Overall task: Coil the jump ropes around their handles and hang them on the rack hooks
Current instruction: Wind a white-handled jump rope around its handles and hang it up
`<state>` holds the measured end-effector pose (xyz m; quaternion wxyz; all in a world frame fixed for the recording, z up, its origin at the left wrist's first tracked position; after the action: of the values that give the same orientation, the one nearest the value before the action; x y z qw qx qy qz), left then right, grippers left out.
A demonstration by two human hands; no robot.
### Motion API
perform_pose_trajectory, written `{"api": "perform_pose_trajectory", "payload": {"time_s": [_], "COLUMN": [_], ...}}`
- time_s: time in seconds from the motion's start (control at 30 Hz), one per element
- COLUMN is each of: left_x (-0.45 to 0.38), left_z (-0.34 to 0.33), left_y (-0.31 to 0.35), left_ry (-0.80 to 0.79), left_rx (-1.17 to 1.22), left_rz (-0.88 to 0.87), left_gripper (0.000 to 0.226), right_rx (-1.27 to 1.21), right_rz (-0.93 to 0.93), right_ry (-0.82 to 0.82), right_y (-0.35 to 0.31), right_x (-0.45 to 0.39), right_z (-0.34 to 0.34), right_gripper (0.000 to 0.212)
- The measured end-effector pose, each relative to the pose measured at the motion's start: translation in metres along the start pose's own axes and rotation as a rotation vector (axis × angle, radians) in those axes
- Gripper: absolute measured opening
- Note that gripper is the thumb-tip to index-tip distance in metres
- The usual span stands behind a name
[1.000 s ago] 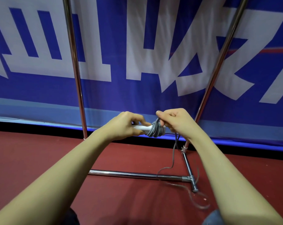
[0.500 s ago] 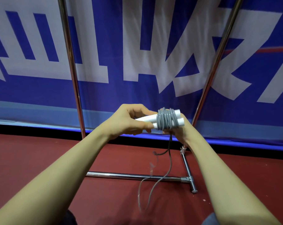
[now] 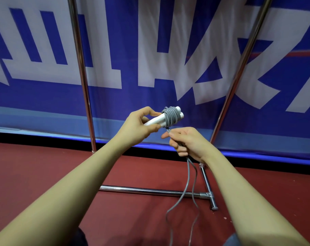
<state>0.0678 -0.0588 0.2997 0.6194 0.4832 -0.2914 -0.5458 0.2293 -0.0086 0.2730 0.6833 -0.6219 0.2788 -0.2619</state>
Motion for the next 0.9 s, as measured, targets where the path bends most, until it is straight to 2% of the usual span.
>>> {"api": "perform_pose_trajectory", "payload": {"time_s": [0.2,0.3,0.43,0.67,0.9], "left_x": [-0.002,-0.003,-0.006,0.000,0.012], "left_z": [0.000,-0.001,-0.004,-0.011,-0.018], "left_y": [-0.018,-0.027,-0.033,-0.031,-0.008], "left_ry": [0.067,0.052,-0.023,-0.231,-0.342], "left_rx": [-0.194,-0.281,-0.346,-0.477,-0.298], "left_rz": [-0.045,-0.047,-0.040,-0.014,-0.051], "left_gripper": [0.015,0.013,0.016,0.028,0.032], "right_rx": [-0.006,0.017,0.107,0.354,0.402], "right_rz": [0.000,0.040,0.077,0.092,0.112], "right_ry": [-0.114,-0.132,-0.070,0.044,0.225], "right_y": [-0.005,-0.012,-0.014,-0.014,-0.021], "right_x": [0.006,0.007,0.006,0.004,0.003], "right_z": [-0.013,-0.013,-0.003,0.005,0.019], "right_gripper": [0.015,0.015,0.015,0.031,0.026]}}
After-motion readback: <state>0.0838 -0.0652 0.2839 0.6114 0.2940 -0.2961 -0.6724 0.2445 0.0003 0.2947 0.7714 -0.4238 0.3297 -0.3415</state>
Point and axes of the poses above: each hand's wrist, its own x-axis away from the middle knuckle, its own z-axis out of the back of the hand, y = z × x, the point moved 4 cm from there along -x, towards the middle knuckle, and after that the axes turned 7 degrees about z, right-handed, at the moved point
